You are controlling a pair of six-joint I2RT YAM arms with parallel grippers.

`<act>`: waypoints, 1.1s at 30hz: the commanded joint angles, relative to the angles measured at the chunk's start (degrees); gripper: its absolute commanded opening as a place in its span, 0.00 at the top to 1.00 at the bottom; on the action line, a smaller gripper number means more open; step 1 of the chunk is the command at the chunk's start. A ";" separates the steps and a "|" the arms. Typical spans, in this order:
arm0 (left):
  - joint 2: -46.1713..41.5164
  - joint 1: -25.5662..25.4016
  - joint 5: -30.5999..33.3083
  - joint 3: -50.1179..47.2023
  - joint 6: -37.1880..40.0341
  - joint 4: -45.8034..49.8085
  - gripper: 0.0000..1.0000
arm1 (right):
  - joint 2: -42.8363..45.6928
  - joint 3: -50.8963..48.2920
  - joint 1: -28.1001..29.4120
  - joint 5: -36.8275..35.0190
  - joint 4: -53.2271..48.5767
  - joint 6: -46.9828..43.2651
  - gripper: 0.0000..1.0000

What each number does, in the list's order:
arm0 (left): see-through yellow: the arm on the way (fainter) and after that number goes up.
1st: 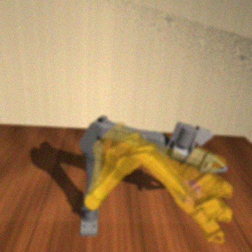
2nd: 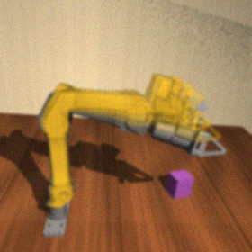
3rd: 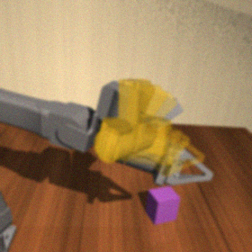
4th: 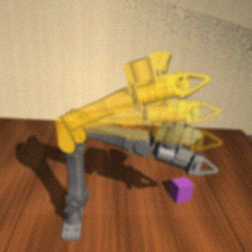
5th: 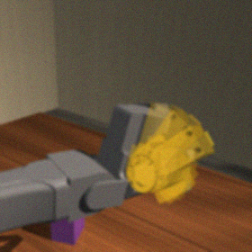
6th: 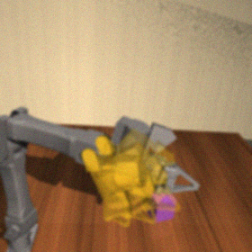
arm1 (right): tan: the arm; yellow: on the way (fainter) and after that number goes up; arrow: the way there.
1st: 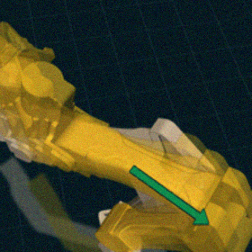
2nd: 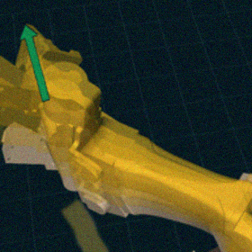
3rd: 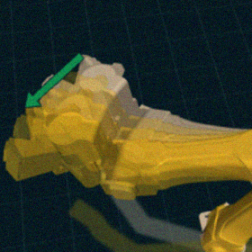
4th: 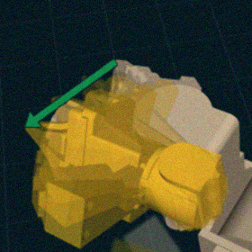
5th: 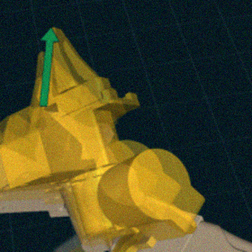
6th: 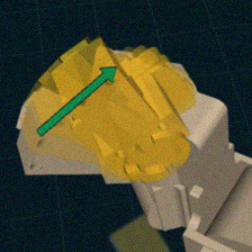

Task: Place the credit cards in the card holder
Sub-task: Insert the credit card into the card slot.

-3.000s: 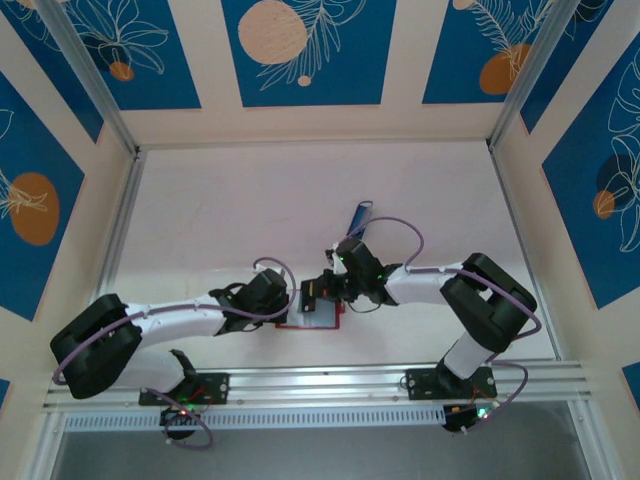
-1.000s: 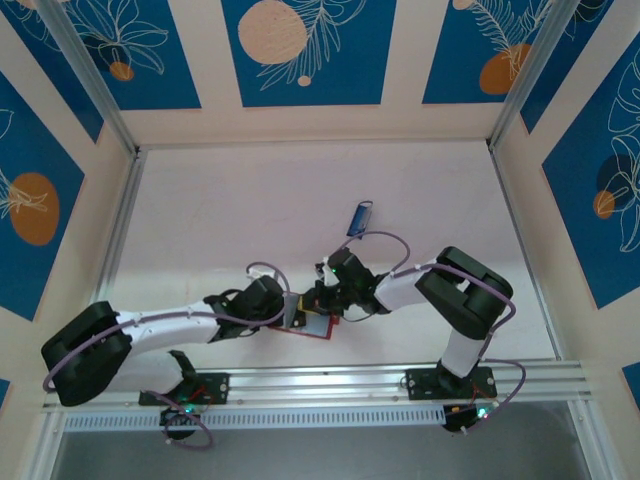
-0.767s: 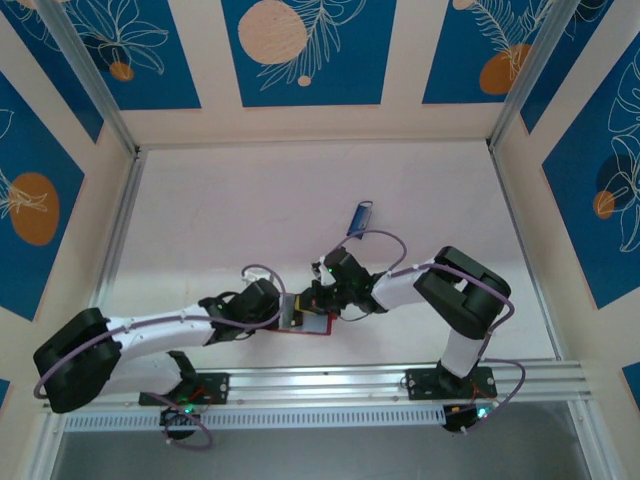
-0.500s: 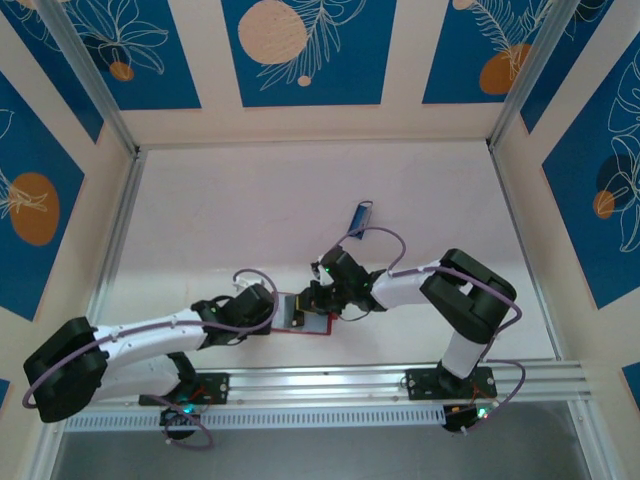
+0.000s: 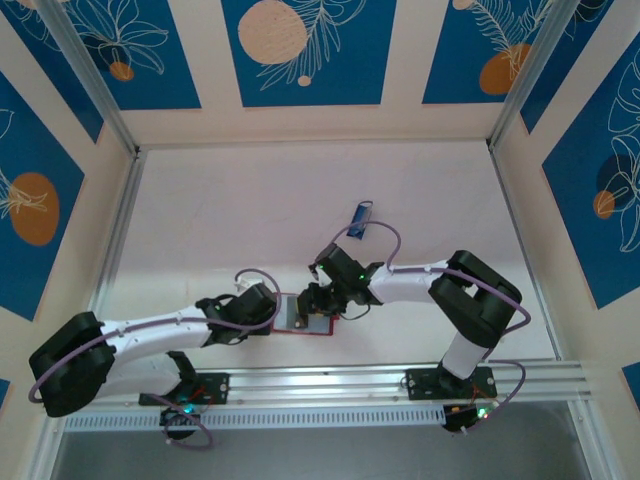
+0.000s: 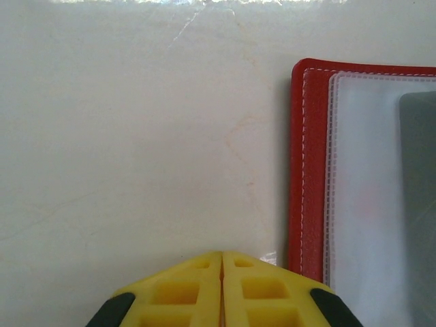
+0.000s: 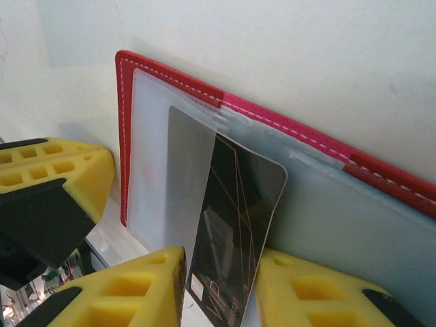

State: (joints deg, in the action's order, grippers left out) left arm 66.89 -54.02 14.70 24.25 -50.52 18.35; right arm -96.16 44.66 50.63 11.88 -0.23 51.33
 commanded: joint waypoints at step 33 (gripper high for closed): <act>9.09 0.39 -5.03 -0.16 2.39 -9.55 1.00 | -9.79 9.05 3.57 5.76 -3.40 2.54 0.91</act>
State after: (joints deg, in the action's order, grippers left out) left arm 70.83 -54.02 14.63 26.59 -48.93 19.64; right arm -104.12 53.76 53.17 15.51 -4.99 51.44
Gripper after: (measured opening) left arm 0.041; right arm 0.088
